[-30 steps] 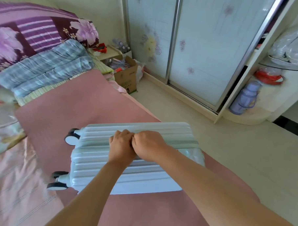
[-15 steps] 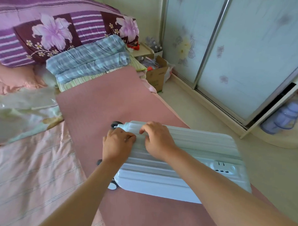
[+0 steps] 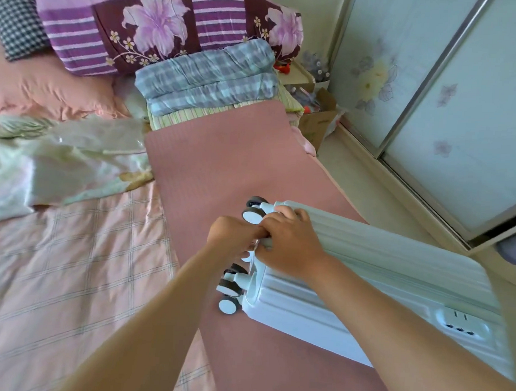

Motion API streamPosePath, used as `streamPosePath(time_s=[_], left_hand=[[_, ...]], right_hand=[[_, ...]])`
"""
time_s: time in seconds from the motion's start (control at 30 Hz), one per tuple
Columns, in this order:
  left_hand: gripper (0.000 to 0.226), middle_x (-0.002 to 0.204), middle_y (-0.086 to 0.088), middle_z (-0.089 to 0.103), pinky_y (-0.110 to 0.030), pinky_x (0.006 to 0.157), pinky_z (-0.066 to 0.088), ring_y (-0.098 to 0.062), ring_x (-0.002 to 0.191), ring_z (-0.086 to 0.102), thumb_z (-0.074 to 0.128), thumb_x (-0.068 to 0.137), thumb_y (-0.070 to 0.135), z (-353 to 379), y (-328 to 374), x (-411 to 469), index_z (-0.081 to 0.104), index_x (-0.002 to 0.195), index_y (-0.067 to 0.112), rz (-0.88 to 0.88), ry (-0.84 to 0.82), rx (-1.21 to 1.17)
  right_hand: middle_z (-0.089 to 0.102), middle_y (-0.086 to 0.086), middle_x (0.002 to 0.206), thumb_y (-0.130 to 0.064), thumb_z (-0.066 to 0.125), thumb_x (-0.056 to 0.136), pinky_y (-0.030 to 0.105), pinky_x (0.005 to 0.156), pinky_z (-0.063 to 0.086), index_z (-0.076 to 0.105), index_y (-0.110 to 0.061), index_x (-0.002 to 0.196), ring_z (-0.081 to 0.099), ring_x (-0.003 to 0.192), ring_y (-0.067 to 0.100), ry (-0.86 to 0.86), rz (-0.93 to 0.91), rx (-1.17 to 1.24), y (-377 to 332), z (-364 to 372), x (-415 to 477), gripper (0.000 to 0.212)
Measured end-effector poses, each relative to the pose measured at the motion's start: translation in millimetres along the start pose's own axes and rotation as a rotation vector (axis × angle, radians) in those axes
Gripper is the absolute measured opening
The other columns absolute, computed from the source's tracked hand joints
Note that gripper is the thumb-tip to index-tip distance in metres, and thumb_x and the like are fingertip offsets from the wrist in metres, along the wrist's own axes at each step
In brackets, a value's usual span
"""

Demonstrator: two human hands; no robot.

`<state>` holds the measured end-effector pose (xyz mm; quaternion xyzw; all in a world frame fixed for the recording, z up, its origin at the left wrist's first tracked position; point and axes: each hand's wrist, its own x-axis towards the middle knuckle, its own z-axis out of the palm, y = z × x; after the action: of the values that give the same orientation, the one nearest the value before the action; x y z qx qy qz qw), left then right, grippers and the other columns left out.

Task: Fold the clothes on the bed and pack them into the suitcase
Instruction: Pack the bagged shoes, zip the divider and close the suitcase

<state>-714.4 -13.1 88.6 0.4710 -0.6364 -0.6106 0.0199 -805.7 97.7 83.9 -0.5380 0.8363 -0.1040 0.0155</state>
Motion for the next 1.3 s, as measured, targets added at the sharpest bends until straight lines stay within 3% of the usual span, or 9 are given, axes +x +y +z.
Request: streamPosePath(time_s=[0.1,0.23,0.43,0.57,0.73,0.93,1.17,1.27,1.3], left_hand=[[0.032,0.084,-0.008,0.077,-0.034,0.078,0.062,-0.021,0.078,0.075,0.086,0.068,0.023,-7.4,-3.6,7.1,0.076,0.090,0.003,-0.024,-0.097,-0.055],[0.025,0.093,-0.004,0.077,-0.022,0.069,0.058,-0.016,0.088,0.074,0.080,0.082,0.021,-16.8,-16.1,9.6,0.075,0.100,0.004,-0.026,-0.266,-0.112],[0.023,0.101,-0.004,0.076,-0.025,0.074,0.058,-0.015,0.095,0.072,0.075,0.087,0.024,-28.3,-29.5,8.2,0.076,0.104,0.010,0.038,-0.372,-0.048],[0.018,0.101,-0.007,0.075,-0.030,0.086,0.059,-0.017,0.100,0.071,0.068,0.092,0.028,-19.2,-45.2,-3.0,0.075,0.099,0.013,0.149,-0.263,-0.066],[0.018,0.121,0.000,0.068,-0.032,0.099,0.049,-0.013,0.105,0.063,0.062,0.094,0.012,-27.3,-56.2,-11.5,0.064,0.109,0.021,0.090,-0.440,-0.080],[0.032,0.126,-0.013,0.066,-0.047,0.099,0.049,-0.026,0.109,0.069,0.050,0.094,-0.001,-39.6,-73.0,-23.6,0.063,0.123,0.005,0.028,-0.653,-0.179],[0.025,0.104,-0.005,0.073,-0.031,0.077,0.051,-0.019,0.084,0.067,0.044,0.098,0.007,-38.3,-106.9,19.8,0.062,0.115,0.010,-0.053,-0.162,-0.032],[0.026,0.102,-0.007,0.064,-0.031,0.074,0.055,-0.022,0.087,0.062,0.048,0.100,0.012,-30.9,-112.1,49.9,0.064,0.119,0.005,-0.103,-0.161,0.111],[0.022,0.102,-0.007,0.062,-0.029,0.070,0.054,-0.022,0.087,0.061,0.050,0.100,0.014,-28.0,-112.0,54.4,0.064,0.115,0.009,-0.114,-0.185,0.152]], right_hand=[[0.063,-0.008,0.078,-0.049,0.041,0.065,0.042,0.087,0.041,0.066,-0.020,0.073,0.055,0.098,0.025,0.040,-0.075,-0.027,1.7,-1.3,3.8,0.039],[0.064,-0.008,0.081,-0.048,0.043,0.065,0.044,0.091,0.041,0.071,-0.021,0.079,0.054,0.098,0.027,0.009,-0.141,-0.043,4.6,-2.0,5.5,0.040],[0.063,-0.012,0.087,-0.036,0.041,0.070,0.041,0.094,0.036,0.074,-0.024,0.084,0.048,0.095,0.025,0.017,-0.194,0.050,8.2,1.2,-2.0,0.037],[0.065,-0.013,0.092,-0.034,0.045,0.074,0.042,0.094,0.040,0.076,-0.025,0.090,0.049,0.098,0.025,0.028,-0.197,0.061,8.3,-3.1,-6.7,0.036],[0.067,-0.013,0.106,-0.046,0.056,0.081,0.039,0.100,0.039,0.075,-0.031,0.095,0.049,0.108,0.021,0.064,-0.167,-0.033,1.2,0.8,-26.0,0.029],[0.052,-0.012,0.070,-0.038,0.053,0.072,0.036,0.075,0.033,0.054,-0.027,0.055,0.040,0.072,0.017,0.081,-0.271,-0.079,-7.5,-11.8,-26.4,0.021],[0.033,-0.005,0.052,-0.022,0.045,0.075,0.032,0.062,0.031,0.032,-0.026,0.050,0.034,0.052,0.023,0.149,-0.271,0.072,-32.3,9.9,-3.7,0.028],[0.058,-0.001,0.082,-0.020,0.060,0.080,0.037,0.070,0.043,0.063,-0.018,0.076,0.052,0.077,0.026,0.303,-0.172,0.066,-12.1,10.2,12.3,0.006],[0.062,0.001,0.104,-0.024,0.064,0.078,0.040,0.081,0.046,0.068,-0.018,0.099,0.056,0.095,0.028,0.268,-0.094,0.014,-7.8,9.2,16.9,0.022]])
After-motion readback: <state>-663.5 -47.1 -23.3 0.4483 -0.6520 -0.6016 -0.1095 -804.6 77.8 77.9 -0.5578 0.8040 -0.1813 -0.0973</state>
